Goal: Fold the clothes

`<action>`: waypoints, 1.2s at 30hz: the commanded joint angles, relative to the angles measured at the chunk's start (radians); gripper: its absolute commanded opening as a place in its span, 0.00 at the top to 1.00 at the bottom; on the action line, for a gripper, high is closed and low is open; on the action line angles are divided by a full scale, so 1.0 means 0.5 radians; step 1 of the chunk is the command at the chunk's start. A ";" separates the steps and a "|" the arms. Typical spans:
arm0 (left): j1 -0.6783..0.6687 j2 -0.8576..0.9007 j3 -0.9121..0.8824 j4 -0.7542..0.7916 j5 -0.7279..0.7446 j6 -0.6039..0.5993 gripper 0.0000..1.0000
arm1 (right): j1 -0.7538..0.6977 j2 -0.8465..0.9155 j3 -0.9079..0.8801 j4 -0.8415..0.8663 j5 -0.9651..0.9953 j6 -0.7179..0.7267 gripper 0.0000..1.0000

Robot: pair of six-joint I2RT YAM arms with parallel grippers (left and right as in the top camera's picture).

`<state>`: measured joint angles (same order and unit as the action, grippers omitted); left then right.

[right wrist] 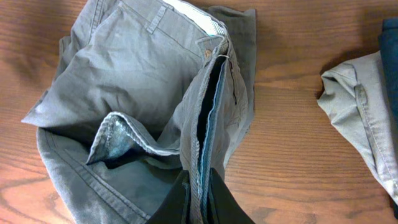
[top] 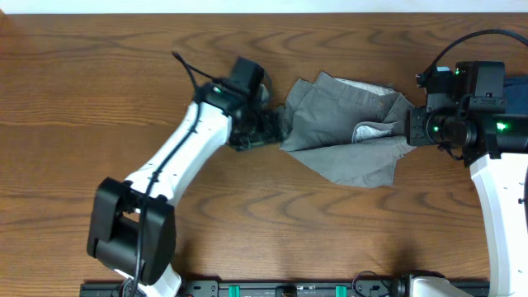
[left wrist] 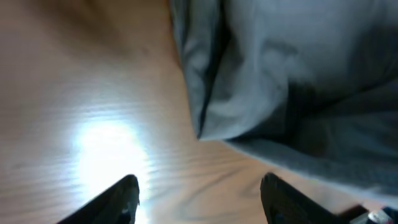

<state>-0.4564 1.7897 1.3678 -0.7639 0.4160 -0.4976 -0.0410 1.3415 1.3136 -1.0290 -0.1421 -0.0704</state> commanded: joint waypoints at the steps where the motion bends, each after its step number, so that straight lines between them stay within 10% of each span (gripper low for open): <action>1: -0.043 0.015 -0.089 0.137 0.043 -0.146 0.36 | -0.022 0.001 0.019 -0.009 -0.024 -0.026 0.93; 20: -0.124 0.203 -0.219 0.474 0.021 -0.490 0.36 | -0.022 0.001 0.019 -0.041 -0.024 -0.026 0.94; 36: -0.169 0.203 -0.219 0.543 0.021 -0.489 0.57 | -0.022 0.001 0.019 -0.053 -0.023 -0.027 0.95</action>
<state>-0.5247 1.8858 1.2636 -0.4675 0.4232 -0.7372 -0.0410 1.3415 1.3136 -1.0538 -0.1421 -0.0704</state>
